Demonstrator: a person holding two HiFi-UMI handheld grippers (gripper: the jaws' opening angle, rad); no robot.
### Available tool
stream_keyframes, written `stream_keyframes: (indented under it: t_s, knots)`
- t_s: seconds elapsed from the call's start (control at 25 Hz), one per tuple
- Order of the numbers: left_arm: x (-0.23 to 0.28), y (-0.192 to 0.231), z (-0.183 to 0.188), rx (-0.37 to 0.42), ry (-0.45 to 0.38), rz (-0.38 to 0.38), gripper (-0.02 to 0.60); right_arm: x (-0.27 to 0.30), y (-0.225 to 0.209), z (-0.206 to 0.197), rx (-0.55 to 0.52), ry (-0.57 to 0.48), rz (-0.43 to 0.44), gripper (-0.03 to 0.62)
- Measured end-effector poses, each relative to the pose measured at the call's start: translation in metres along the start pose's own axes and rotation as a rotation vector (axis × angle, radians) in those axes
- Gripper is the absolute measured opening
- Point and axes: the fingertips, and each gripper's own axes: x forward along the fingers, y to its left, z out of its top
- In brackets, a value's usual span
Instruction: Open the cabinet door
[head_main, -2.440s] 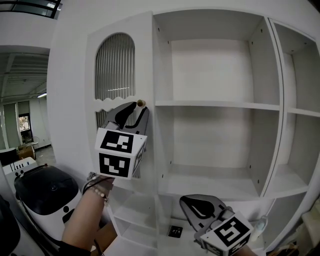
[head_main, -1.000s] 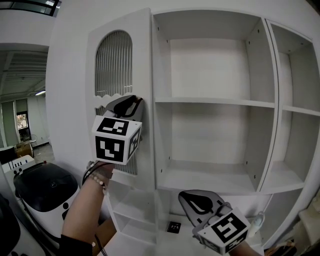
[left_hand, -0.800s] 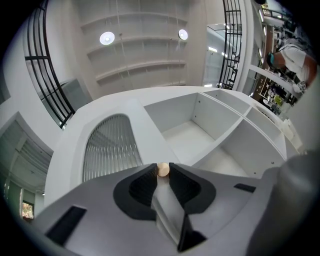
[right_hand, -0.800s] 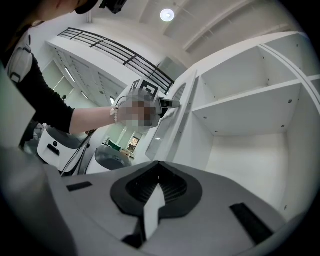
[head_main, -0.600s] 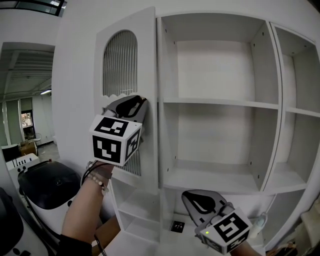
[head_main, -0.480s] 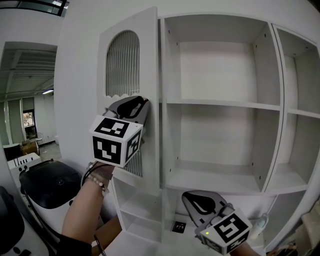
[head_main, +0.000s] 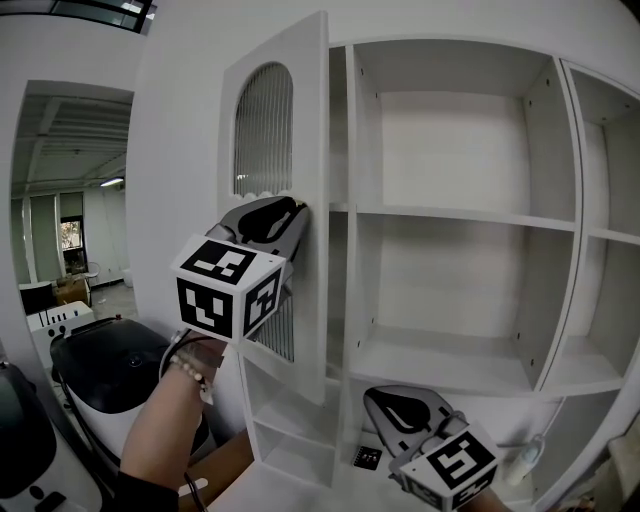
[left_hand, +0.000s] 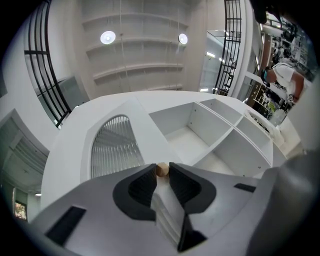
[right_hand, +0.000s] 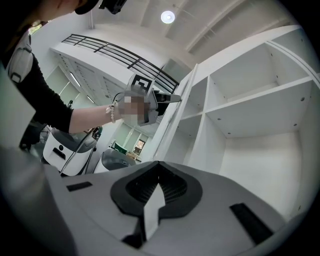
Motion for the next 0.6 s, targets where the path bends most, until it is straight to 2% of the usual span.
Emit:
stream_keyframes:
  t_s: [0.6]
  knots:
    - [-0.034, 0.014, 0.013, 0.022, -0.002, 0.0, 0.081, 0.005, 0.02, 0.015, 0.004, -0.035, 0.048, 0.0]
